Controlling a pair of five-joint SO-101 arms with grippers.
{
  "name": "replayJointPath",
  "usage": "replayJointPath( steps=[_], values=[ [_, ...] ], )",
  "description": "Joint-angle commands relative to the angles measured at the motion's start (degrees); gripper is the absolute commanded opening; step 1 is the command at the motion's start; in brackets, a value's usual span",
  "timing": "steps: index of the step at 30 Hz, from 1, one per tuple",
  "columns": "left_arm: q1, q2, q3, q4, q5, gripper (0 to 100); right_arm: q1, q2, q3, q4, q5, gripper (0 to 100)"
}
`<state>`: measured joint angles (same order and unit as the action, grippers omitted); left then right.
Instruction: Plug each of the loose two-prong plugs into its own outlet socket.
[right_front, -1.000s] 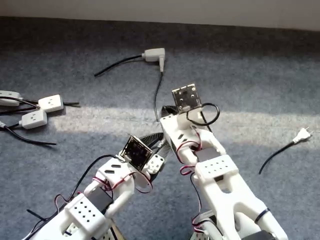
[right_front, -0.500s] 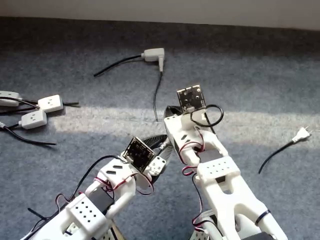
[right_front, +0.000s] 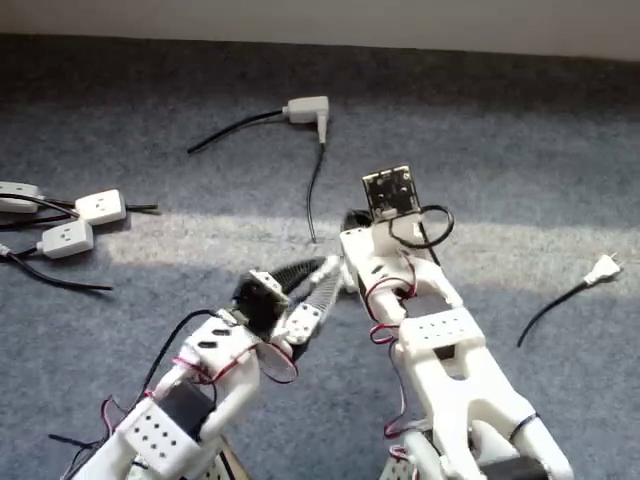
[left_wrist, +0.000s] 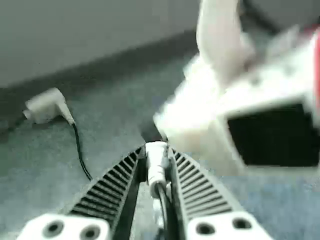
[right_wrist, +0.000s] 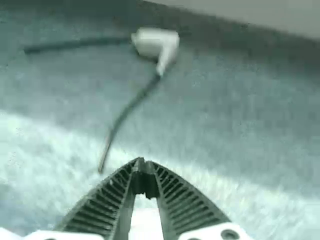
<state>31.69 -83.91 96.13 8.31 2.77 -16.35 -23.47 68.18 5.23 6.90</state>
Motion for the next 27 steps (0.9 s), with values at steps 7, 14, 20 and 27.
replayJointPath(
  steps=[7, 14, 20, 27],
  values=[
    [-2.8, -13.8, 1.4, 8.1, 4.4, 1, 1.8, 1.9, -6.8, 6.9, 0.5, 4.4],
    [-3.1, -13.8, 1.4, 8.2, 4.3, 1, 13.8, 1.8, -14.5, 13.9, -13.4, 8.1],
    [-3.1, -13.8, 1.4, 8.3, 4.2, 1, 18.5, -0.7, -21.6, 22.1, -14.2, 8.2],
    [-5.8, -13.8, 0.7, 8.8, 4.2, 1, 16.4, -12.4, -13.0, 30.1, -14.2, 8.2]
  ],
)
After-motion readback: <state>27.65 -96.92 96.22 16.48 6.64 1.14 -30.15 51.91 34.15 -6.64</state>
